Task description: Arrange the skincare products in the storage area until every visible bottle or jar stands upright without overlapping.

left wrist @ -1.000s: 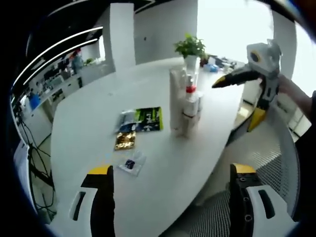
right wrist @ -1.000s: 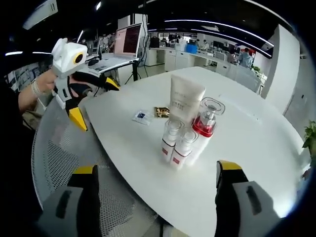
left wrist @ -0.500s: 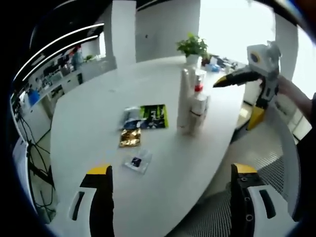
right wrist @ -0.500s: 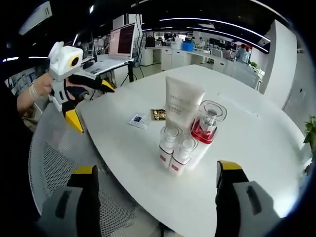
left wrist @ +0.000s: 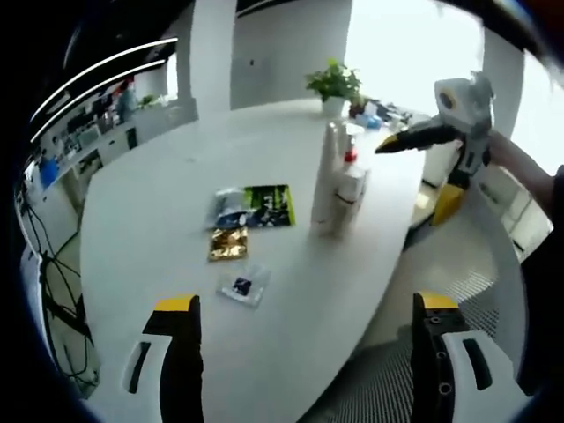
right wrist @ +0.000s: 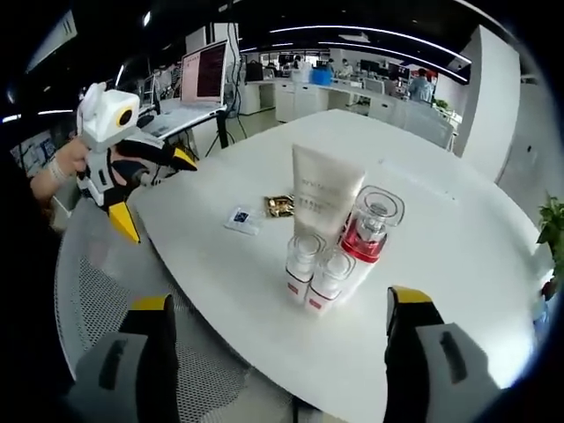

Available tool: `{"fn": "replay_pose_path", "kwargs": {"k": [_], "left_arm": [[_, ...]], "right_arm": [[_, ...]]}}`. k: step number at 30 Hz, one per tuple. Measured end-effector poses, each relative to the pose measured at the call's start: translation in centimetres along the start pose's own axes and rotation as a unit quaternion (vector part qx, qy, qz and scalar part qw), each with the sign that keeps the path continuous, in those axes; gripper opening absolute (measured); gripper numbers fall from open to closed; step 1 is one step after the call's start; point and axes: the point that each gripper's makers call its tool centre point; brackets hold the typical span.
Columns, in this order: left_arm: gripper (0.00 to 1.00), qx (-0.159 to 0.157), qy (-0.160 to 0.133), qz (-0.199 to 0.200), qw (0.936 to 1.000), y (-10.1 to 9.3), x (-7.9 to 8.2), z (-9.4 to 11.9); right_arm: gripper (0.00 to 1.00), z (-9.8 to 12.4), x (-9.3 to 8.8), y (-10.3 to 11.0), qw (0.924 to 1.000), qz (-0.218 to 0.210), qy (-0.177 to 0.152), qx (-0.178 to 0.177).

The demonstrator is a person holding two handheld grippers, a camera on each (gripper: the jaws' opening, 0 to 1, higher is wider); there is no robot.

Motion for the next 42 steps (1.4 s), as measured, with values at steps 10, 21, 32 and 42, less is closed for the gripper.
{"fn": "replay_pose_path", "kwargs": {"k": [10, 21, 32, 42], "left_arm": [[0.97, -0.01, 0.007, -0.009, 0.9999, 0.3, 0.0, -1.0], [0.97, -0.007, 0.005, 0.019, 0.9998, -0.6, 1.6, -2.7], [0.97, 0.0, 0.005, 0.03, 0.9995, -0.7, 2.5, -3.9], [0.97, -0.004, 0.012, 0.031, 0.9994, -0.3, 2.4, -4.6]], "right_arm": [[1.0, 0.9, 0.8, -1.0, 0.9997, 0.015, 0.018, 0.001], [1.0, 1.4, 0.7, -2.7, 0.9968, 0.033, 0.04, 0.061], [1.0, 2.6, 2.2, -4.3, 0.9904, 0.052, 0.054, 0.116], [1.0, 2.9, 3.8, -5.2, 0.981, 0.067, 0.086, 0.16]]}}
Point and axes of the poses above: the point that each gripper's makers call its tool centre point, and the gripper's own axes: z roughly backward along the fingers, y roughly to its left, x roughly out of its top, and after that the axes turned 10 degrees about x, right-handed
